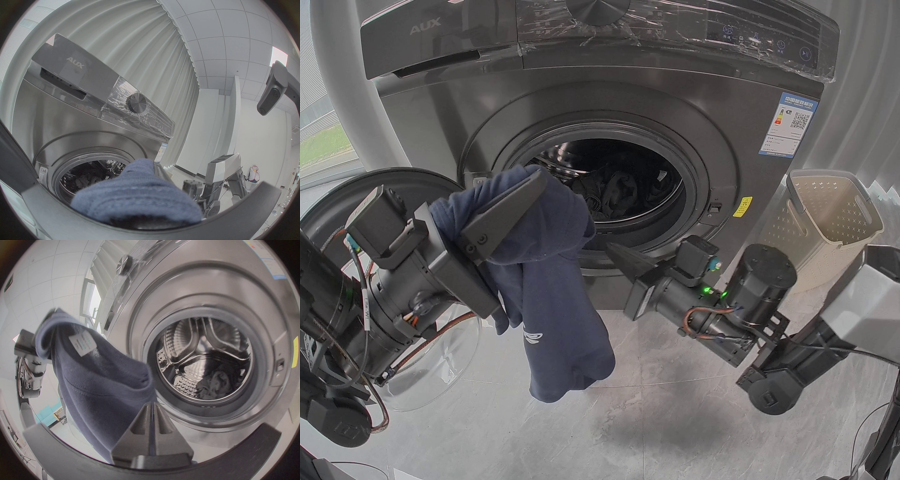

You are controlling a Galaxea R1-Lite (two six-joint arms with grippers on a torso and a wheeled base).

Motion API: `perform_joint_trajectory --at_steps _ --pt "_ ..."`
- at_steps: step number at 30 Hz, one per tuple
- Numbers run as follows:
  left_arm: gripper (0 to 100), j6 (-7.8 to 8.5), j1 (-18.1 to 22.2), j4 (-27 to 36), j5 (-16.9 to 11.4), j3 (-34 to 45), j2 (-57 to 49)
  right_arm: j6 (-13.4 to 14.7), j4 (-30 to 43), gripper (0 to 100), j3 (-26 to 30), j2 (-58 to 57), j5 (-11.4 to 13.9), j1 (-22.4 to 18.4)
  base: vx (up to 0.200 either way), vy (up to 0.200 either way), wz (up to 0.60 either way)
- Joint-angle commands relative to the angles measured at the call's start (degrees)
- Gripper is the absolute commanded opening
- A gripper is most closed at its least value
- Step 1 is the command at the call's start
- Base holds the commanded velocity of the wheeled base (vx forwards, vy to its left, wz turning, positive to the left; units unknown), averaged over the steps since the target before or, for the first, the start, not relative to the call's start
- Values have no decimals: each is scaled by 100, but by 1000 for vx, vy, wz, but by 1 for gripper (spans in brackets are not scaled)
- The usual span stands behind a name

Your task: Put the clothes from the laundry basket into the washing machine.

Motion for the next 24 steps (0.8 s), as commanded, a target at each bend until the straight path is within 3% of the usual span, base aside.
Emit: perform_joint_trajectory --at_steps 1,5,11,12,20,24 --pt "0 -3 99 25 -2 -25 7 -12 65 0 521 -760 -2 -289 0 0 0" --pt "0 -3 46 16 -2 10 -1 -12 65 0 776 -830 -2 -237 0 0 0" --pt "0 -3 20 -1 -10 28 -54 -65 205 0 723 -478 -20 -166 0 0 0" --pt "0 -3 20 -1 -10 28 -54 -65 205 100 723 -478 -20 -166 0 0 0" --pt "0 -3 -86 -19 -10 37 -63 -100 346 100 -349 427 -2 36 0 0 0" --pt "0 -3 -86 -28 -10 46 -63 -109 337 100 -534 567 -2 159 0 0 0"
